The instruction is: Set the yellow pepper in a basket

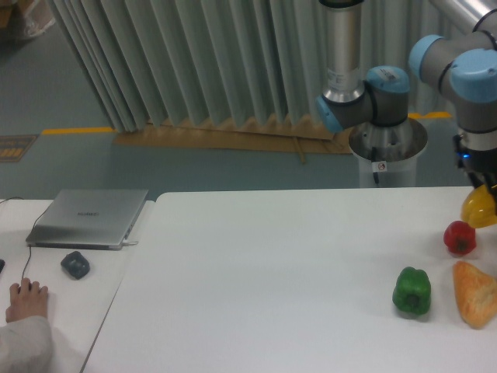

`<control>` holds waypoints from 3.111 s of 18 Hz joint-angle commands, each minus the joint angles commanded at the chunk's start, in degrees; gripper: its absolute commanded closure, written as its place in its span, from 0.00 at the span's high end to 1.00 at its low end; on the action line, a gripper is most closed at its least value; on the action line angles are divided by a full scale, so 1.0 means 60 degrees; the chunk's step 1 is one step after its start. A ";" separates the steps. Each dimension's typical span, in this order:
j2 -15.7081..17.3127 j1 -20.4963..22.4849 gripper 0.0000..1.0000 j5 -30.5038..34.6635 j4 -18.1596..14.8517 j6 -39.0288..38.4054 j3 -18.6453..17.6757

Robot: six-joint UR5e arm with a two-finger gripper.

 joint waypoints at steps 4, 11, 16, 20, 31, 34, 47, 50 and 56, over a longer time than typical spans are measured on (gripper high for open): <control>-0.0029 0.0865 0.41 -0.0324 0.0015 0.1567 0.0000; -0.0496 0.2227 0.41 -0.0339 0.0466 0.4000 0.0292; -0.0995 0.2595 0.41 -0.0471 0.0966 0.4632 0.0439; -0.1288 0.2595 0.55 -0.0529 0.1228 0.4603 0.0483; -0.1377 0.2683 1.00 -0.0749 0.1538 0.4632 0.0629; -0.1406 0.2536 1.00 -0.1174 0.1538 0.4442 0.0615; -0.1069 0.2200 1.00 -0.1731 0.1524 0.2745 0.0630; -0.1288 0.2068 1.00 -0.2023 0.1582 0.2362 0.0630; -0.1538 0.1835 1.00 -0.2213 0.1992 0.2537 0.0688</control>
